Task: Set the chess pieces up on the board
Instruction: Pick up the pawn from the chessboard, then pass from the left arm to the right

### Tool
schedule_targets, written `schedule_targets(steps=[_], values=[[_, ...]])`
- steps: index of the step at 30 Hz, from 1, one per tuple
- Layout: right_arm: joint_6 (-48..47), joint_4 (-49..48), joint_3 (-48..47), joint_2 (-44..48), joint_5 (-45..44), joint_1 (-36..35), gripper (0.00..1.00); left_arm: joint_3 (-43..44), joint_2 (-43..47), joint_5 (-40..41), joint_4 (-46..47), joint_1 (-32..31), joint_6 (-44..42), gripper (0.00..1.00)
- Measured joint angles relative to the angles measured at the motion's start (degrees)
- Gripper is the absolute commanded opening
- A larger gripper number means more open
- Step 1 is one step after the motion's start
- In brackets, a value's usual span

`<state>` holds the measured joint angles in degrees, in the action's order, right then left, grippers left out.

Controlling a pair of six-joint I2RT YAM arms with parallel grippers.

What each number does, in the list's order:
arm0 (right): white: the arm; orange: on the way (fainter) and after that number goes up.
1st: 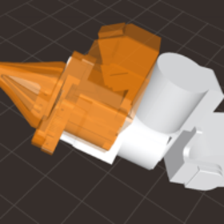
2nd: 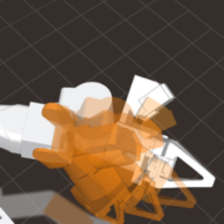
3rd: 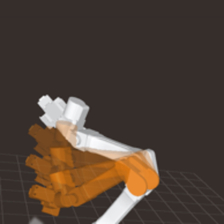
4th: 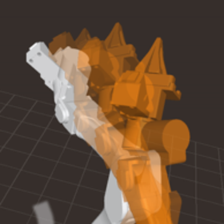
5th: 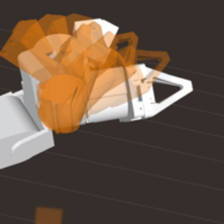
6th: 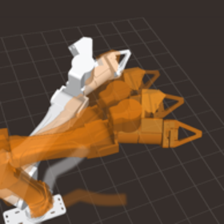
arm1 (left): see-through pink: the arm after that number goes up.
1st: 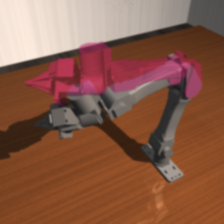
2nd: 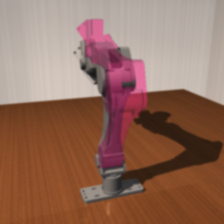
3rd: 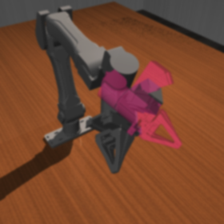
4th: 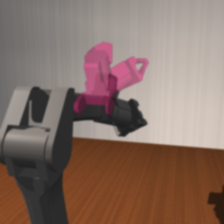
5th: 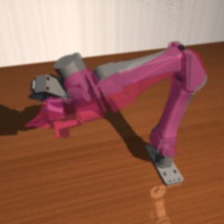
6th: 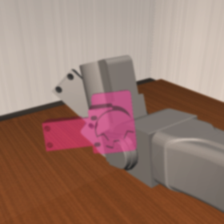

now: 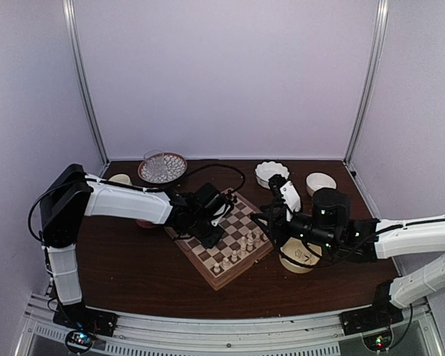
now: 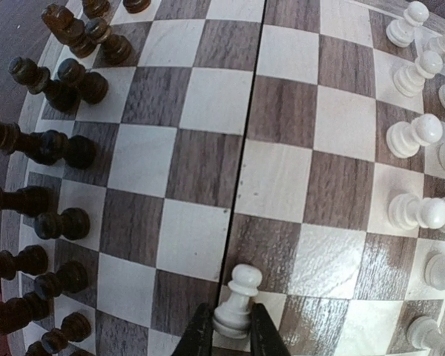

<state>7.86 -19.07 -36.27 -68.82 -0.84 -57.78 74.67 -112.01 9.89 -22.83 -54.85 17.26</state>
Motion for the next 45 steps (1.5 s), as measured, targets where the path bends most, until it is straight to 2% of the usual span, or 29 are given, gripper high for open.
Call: schedule_targets(steps=[5,10,16,24,33,42,45], values=[[0.5,0.0,0.0,-0.3,0.3,0.1,0.37,-3.4,1.9,-0.3,3.6,0.0,-0.5,0.14],[2.6,0.1,-0.6,-2.1,5.6,1.3,0.36,-10.6,8.5,-1.4,8.4,0.0,-1.4,0.14],[5.1,0.2,-4.0,-5.3,13.4,1.6,0.35,-20.7,18.0,-4.3,20.3,-0.4,-3.2,0.14],[8.1,0.1,-5.7,-8.1,21.0,1.8,0.38,-30.2,26.2,-5.6,33.5,-3.0,-6.6,0.14],[10.8,0.0,-8.1,-13.1,27.0,2.1,0.38,-34.9,29.2,-5.9,43.3,-7.3,-13.3,0.14],[12.5,0.0,-8.4,-13.9,28.5,3.0,0.38,-36.2,30.1,-5.8,47.2,-9.0,-15.6,0.13],[13.1,0.0,-8.4,-13.9,28.5,3.5,0.35,-36.2,30.1,-5.7,47.5,-9.0,-16.3,0.13]])
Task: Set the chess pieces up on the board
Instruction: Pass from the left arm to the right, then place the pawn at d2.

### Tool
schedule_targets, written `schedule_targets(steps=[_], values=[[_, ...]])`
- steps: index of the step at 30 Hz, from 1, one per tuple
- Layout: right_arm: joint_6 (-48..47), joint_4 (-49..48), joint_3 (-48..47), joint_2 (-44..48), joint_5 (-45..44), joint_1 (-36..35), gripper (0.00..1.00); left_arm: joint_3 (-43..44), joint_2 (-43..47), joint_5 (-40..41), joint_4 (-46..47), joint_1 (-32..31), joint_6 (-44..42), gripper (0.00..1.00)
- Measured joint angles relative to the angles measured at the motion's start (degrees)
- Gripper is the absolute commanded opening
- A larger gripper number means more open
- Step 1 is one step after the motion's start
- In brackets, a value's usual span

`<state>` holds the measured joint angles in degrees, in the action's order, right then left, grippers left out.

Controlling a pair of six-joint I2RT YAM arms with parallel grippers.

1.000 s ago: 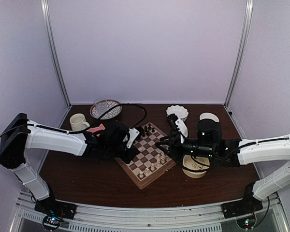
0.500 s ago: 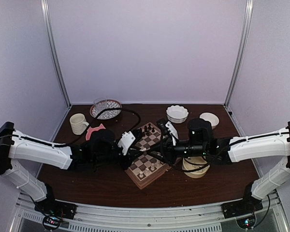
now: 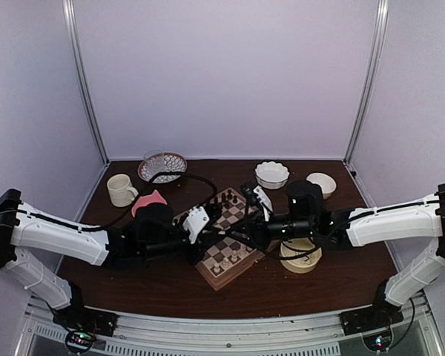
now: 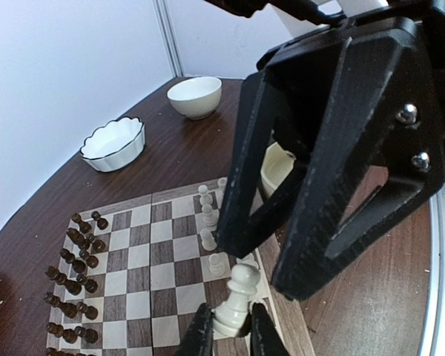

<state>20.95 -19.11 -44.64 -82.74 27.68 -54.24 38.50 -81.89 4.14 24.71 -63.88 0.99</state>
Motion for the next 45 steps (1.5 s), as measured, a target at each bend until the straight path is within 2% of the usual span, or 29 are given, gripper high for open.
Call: schedule_targets(steps=[10,13,16,20,24,30,34,37,45], values=[[0.5,-0.2,-0.6,-1.8,2.1,0.2,0.25,0.0,0.0,0.2,0.7,-0.3,-1.2,0.13],[0.6,-0.4,-0.9,-2.2,2.4,0.2,0.15,0.0,0.0,0.2,0.7,-0.4,-1.4,0.13],[0.8,-0.4,-0.9,-2.2,2.6,0.4,0.1,0.0,0.0,0.2,0.8,-0.6,-1.6,0.15],[0.9,-0.4,-0.9,-2.2,2.5,0.5,0.05,0.0,0.0,0.3,0.9,-0.6,-1.7,0.36],[0.1,0.9,-1.2,-2.1,2.0,0.5,0.03,0.0,0.0,1.4,0.7,-0.7,-1.4,0.47],[-2.7,9.3,-5.4,-2.0,-2.6,0.5,0.01,0.8,0.5,4.8,-3.0,-0.7,0.7,0.64],[-5.0,17.7,-10.8,-2.6,-6.3,0.5,0.0,-0.6,4.2,6.7,-3.8,-0.7,1.2,0.62],[-7.3,26.6,-19.8,-6.8,-7.9,0.5,0.0,-1.4,7.5,9.5,-3.9,-0.7,1.4,0.62],[-12.3,48.2,-35.9,-18.4,-15.7,-2.4,0.0,-4.5,12.6,22.8,-3.8,-0.7,2.1,0.6]])
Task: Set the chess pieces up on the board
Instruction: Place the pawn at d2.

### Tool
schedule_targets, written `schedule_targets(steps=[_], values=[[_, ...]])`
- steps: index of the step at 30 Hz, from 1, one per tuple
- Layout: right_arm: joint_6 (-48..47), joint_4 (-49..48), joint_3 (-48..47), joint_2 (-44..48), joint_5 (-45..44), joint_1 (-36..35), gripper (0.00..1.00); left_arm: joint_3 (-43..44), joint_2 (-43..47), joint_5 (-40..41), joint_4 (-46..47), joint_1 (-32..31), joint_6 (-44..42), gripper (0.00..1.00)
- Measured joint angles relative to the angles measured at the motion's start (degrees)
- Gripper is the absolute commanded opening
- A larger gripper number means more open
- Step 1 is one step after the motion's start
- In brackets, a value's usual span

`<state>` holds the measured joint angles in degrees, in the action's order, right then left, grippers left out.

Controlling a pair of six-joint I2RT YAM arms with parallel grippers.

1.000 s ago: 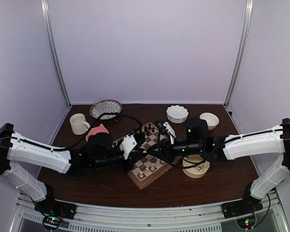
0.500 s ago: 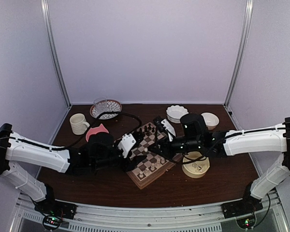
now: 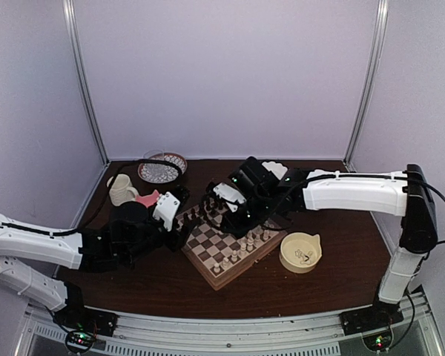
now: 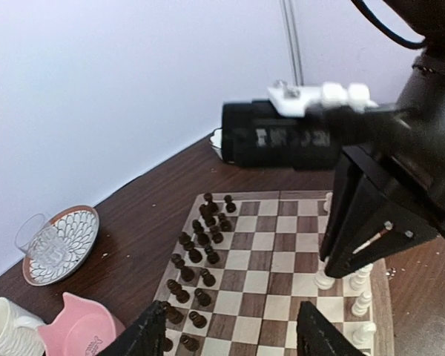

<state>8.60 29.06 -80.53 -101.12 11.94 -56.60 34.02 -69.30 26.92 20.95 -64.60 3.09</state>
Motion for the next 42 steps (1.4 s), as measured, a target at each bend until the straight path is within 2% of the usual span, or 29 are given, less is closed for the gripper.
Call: schedule_targets(steps=[8,14,22,42], values=[[-2.4,16.6,-14.4,-11.3,-10.8,-2.6,0.0,-1.1,0.8,7.9,0.7,0.0,0.7,0.59],[-3.0,21.4,-16.8,-14.9,-15.5,-2.6,0.0,-1.1,0.7,8.6,0.9,0.0,1.2,0.59],[-3.5,23.3,-16.8,-16.5,-17.9,-2.6,0.0,-1.1,0.0,8.6,0.9,0.0,1.4,0.59],[-4.3,24.0,-17.5,-19.5,-16.2,-2.6,0.03,-0.9,-1.5,8.6,0.7,0.0,2.0,0.59]])
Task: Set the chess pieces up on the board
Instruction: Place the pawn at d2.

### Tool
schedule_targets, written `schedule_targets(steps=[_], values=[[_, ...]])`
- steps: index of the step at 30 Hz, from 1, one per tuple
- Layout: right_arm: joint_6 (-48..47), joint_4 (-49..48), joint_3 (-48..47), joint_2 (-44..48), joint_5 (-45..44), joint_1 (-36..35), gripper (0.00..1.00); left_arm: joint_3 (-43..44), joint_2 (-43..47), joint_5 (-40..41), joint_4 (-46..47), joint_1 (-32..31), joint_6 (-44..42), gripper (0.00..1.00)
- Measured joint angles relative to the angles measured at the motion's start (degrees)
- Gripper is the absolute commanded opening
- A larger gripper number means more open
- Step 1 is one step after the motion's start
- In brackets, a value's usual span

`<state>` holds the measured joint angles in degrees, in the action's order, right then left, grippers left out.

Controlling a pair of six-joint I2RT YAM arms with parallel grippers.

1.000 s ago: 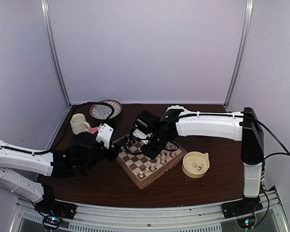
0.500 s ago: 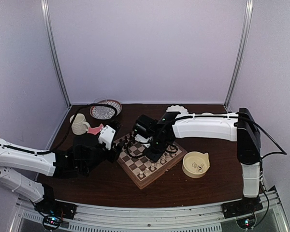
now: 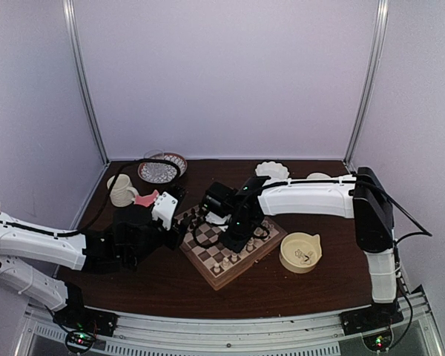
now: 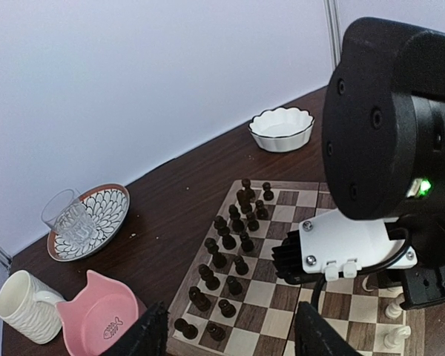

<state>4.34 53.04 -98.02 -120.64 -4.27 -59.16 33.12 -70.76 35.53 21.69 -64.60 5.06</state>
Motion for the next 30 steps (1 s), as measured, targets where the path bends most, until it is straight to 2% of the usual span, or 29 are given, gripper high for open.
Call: schedule_targets(steps=[6,11,14,23,30], values=[[0.0,0.0,0.0,-0.1,0.2,0.0,0.06,0.1,-0.1,0.0,-0.3,0.0,0.0,0.59],[-0.1,0.0,0.0,-0.2,0.3,0.0,0.18,0.1,-0.1,0.0,-0.8,0.0,0.1,0.58],[-0.2,0.0,0.0,-0.2,0.3,0.0,0.2,0.1,-0.1,0.0,-0.8,0.0,0.1,0.58],[-0.1,-0.1,0.0,-0.2,0.3,0.0,0.1,0.2,-0.1,-0.2,-0.8,0.0,0.2,0.58],[-0.2,-0.1,-0.1,-0.2,0.2,0.0,0.09,0.3,-0.1,-0.3,-0.8,0.0,0.2,0.58]])
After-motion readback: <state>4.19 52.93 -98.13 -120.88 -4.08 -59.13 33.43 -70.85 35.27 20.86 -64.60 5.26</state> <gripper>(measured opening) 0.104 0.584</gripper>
